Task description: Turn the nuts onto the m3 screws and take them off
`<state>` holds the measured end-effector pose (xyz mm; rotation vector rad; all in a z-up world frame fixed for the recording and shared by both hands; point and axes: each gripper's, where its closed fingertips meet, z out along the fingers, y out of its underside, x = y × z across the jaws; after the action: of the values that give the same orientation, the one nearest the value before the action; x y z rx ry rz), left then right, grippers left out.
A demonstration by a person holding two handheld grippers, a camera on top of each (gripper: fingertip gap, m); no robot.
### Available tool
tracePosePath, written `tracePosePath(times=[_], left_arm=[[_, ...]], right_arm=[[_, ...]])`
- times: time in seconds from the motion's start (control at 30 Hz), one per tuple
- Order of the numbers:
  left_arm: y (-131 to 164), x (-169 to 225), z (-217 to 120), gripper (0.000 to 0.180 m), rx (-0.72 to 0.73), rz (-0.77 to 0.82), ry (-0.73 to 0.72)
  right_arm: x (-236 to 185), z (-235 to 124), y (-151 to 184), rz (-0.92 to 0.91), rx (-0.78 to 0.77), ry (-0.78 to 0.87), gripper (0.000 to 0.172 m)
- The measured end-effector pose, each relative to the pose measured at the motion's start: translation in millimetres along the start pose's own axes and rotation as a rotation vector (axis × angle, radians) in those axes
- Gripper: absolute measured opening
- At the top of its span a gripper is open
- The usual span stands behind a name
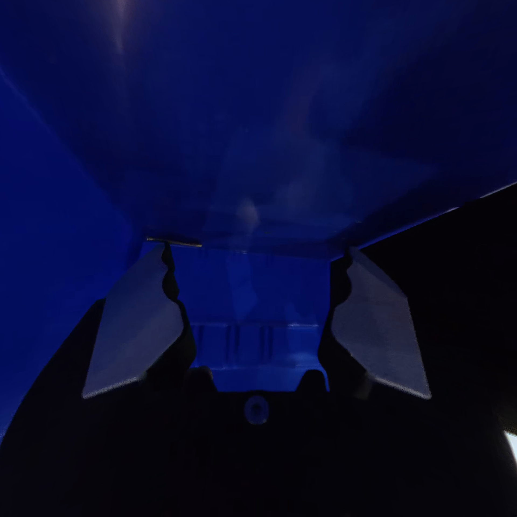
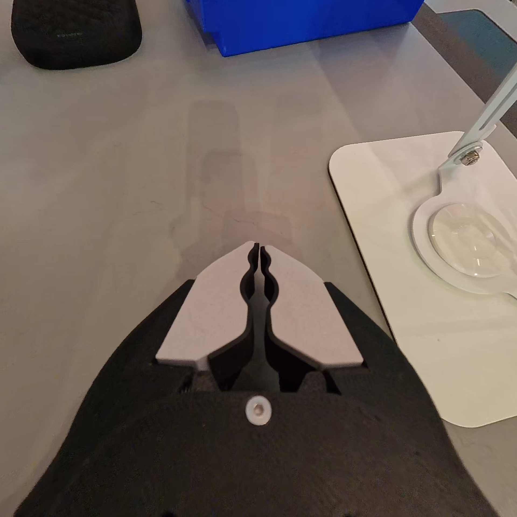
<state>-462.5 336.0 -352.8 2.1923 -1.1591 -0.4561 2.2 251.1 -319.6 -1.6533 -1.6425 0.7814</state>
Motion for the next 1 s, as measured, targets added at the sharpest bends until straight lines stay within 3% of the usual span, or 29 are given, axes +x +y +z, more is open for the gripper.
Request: tracePosePath(times=[0.2,0.37,0.63,0.77,0.87,1.0], left_arm=[[-0.7,2.7,-1.3,0.109,0.03,-0.017,0.024],[0.9,-6.2,-3.8,0.111,-0.016,0.035,-0.085],[8.1,-0.9,6.0,0.113,-0.1,0.024,-0.008],[-0.9,2.0,0.0,0.111,0.024,0.036,-0.008],[-19.0,11.5,-17.5,0.105,0.216,0.065,0.006],[-19.4,6.1,-34.5,0.102,0.285,0.027,-0.022]], right_arm=[[-0.5,0.5,0.6,-0.002,-0.005,-0.002,0.001],[-0.6,0.9,0.9,-0.002,-0.008,-0.004,0.001],[-1.2,1.5,1.6,-0.006,-0.013,-0.006,0.001],[-1.5,1.7,1.8,-0.009,-0.015,-0.006,0.001],[-1.7,2.1,2.3,-0.01,-0.019,-0.006,0.001],[-1.5,2.2,2.3,-0.009,-0.02,-0.006,0.001]])
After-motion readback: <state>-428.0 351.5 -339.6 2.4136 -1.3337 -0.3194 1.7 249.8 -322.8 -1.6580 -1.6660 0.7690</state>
